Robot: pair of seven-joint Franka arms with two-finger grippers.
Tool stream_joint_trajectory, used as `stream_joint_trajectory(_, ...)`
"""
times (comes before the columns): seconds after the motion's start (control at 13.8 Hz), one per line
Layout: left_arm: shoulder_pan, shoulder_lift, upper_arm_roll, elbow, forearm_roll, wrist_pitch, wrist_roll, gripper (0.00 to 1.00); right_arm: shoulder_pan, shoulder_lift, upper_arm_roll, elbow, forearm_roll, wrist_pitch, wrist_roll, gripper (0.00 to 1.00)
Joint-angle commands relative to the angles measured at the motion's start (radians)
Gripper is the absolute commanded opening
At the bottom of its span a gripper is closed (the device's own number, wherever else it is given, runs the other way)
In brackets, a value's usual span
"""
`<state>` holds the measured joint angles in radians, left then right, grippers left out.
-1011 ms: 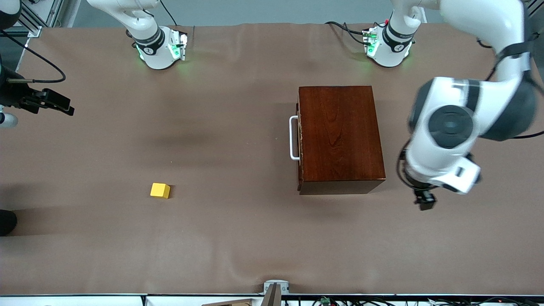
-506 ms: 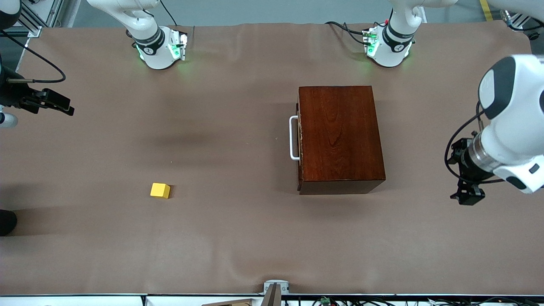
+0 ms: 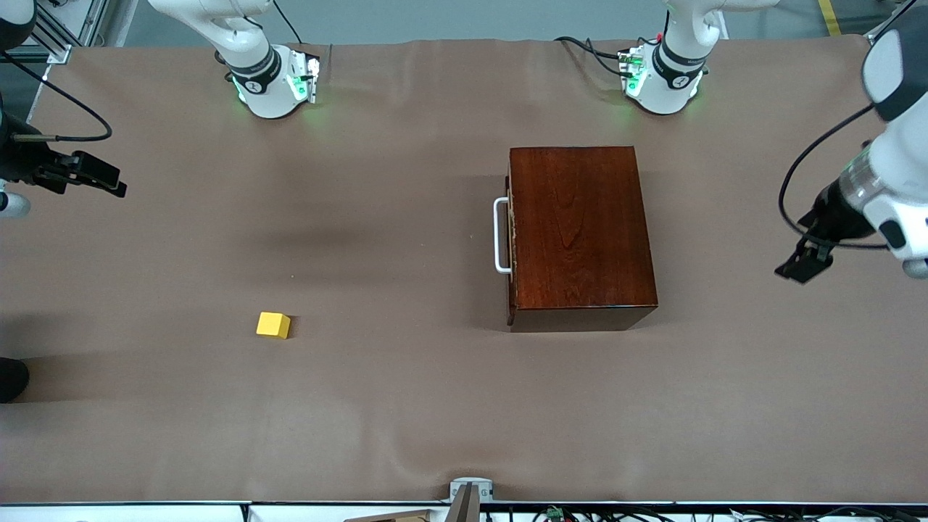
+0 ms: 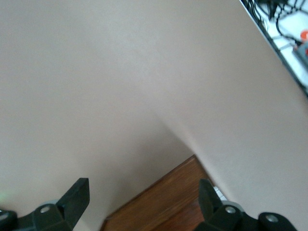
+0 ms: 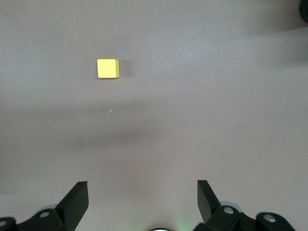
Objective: Open drawer, take yellow block, close drawer
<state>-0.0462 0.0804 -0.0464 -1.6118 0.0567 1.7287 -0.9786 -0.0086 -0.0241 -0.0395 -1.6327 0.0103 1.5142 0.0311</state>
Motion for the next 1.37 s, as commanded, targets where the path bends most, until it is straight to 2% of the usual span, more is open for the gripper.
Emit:
stream_joint_trajectory(0.0, 0.039, -0.116, -0.009, -0.126, -0.040, 0.008, 0.193, 1.00, -0.011, 0.004, 0.009, 0.016, -0.007, -0.009, -0.011, 1.00)
stream_joint_trajectory(0.87, 0.054, -0.117, -0.009, -0.088, -0.044, -0.139, 0.851, 1.00, -0.013, 0.004, 0.007, 0.016, -0.007, -0.008, -0.011, 1.00)
stream_joint_trajectory(1.16, 0.031, -0.077, -0.007, 0.005, -0.037, -0.187, 0.854, 1.00, -0.013, 0.004, 0.009, 0.016, -0.007, -0.008, -0.011, 1.00)
stream_joint_trajectory(1.3, 0.031, -0.079, -0.009, 0.023, -0.040, -0.224, 0.877, 1.00, -0.013, 0.004, 0.007, 0.016, -0.007, -0.008, -0.011, 1.00)
